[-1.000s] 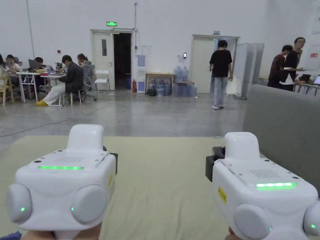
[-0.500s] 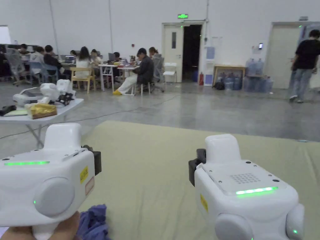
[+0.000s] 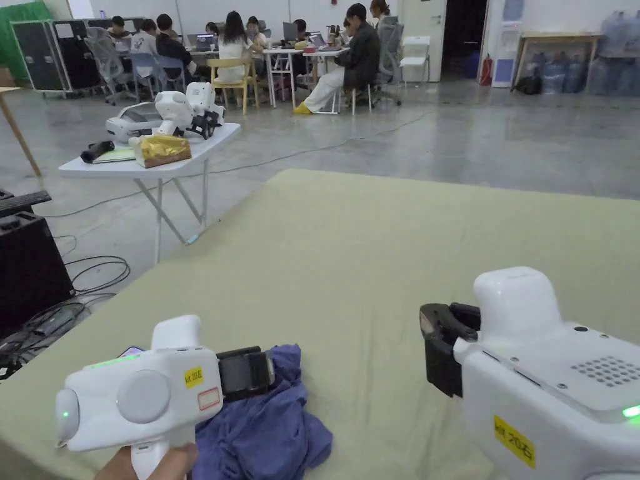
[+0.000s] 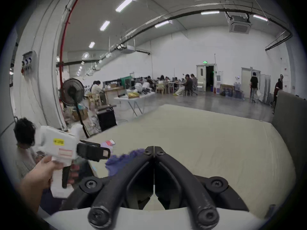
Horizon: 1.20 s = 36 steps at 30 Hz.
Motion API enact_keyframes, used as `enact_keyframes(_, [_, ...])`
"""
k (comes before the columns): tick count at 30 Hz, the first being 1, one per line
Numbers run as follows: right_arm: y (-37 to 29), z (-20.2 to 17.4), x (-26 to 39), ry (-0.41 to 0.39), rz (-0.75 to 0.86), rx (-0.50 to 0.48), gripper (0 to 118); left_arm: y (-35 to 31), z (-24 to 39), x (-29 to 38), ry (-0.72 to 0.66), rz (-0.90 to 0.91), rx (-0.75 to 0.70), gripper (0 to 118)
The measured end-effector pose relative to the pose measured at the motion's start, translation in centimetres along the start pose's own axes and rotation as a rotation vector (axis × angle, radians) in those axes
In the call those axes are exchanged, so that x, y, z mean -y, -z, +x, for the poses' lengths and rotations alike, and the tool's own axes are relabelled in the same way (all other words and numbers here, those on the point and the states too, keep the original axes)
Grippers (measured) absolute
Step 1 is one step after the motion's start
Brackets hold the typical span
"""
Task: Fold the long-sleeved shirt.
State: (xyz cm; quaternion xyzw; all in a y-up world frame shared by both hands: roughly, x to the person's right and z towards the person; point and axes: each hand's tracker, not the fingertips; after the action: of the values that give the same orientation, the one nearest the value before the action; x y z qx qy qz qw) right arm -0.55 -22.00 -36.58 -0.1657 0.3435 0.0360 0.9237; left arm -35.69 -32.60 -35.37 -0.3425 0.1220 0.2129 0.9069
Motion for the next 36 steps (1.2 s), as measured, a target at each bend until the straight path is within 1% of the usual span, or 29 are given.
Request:
enact_keyframes(3, [-0.4,2.4,1.7,0.002,-0.049,0.066,0,7.0,-1.5,2.3,0.012,-0.109,-0.119,116])
enact_keyframes(5, [-0.8,3.7,2.5,0.009,-0.074,0.09,0,9.7,-1.6,3.0,0.014,-0.178,-0.174,115])
enact_keyframes(6, [-0.9,4.3,2.8,0.016,-0.08,0.103,0,11.4,-2.0,3.5,0.01,-0.205,-0.197,111])
enact_keyframes(7, [-1.1,4.7,3.0,0.021,-0.086,0.11,0,12.9,-2.3,3.9,0.013,-0.242,-0.205,102])
enact_keyframes(8, [-1.4,5.1,3.2,0.023,-0.092,0.115,0,14.5,-2.9,4.1,0.007,-0.319,-0.24,75])
enact_keyframes(9, [-1.6,5.5,3.4,0.024,-0.096,0.121,0,15.7,-3.5,4.3,0.031,-0.396,-0.281,43])
enact_keyframes(10, [-1.8,5.8,3.6,0.022,-0.097,0.127,0,16.2,-3.6,4.4,0.084,-0.38,-0.298,16])
enact_keyframes(11, [-2.1,6.1,3.8,0.022,-0.097,0.135,0,15.5,-3.2,4.2,0.08,-0.381,-0.275,10])
enact_keyframes(13, [-2.5,6.5,4.0,0.029,-0.094,0.15,0,13.2,-2.1,2.4,0.057,-0.263,-0.218,9])
enact_keyframes(14, [-2.7,6.8,4.0,0.04,-0.089,0.152,0,11.7,-0.6,1.8,-0.022,-0.335,-0.118,8])
enact_keyframes(17, [-3.6,7.8,4.0,0.098,-0.072,0.147,0,6.8,4.5,-3.3,-0.046,-0.23,0.07,6])
enact_keyframes(18, [-4.2,8.2,3.9,0.119,-0.059,0.148,0,4.6,6.9,-6.0,0.06,-0.096,0.087,4])
enact_keyframes(20, [-5.4,8.8,3.6,0.134,-0.029,0.158,0,0.2,12.1,-9.7,0.171,0.019,0.173,3])
enact_keyframes(23, [-7.6,9.4,2.8,0.093,0.03,0.204,0,-6.0,20.8,-13.9,0.241,0.122,0.389,3])
enact_keyframes(27, [-11.2,10.6,1.7,0.078,0.089,0.261,0,-10.9,31.3,-16.2,0.371,0.242,0.438,3])
enact_keyframes(29, [-13.1,11.7,1.2,0.092,0.115,0.299,0,-11.1,35.5,-16.3,0.409,0.241,0.493,3])
enact_keyframes(32, [-16.1,13.3,0.7,0.094,0.145,0.362,0,-9.6,40.9,-14.3,0.404,0.198,0.584,3])
enact_keyframes(34, [-17.8,14.3,0.9,0.07,0.147,0.436,0,-6.4,43.4,-12.4,0.431,0.154,0.556,3])
enact_keyframes(36, [-19.1,15.6,1.5,0.059,0.136,0.509,0,-1.8,45.8,-8.1,0.437,0.064,0.536,3])
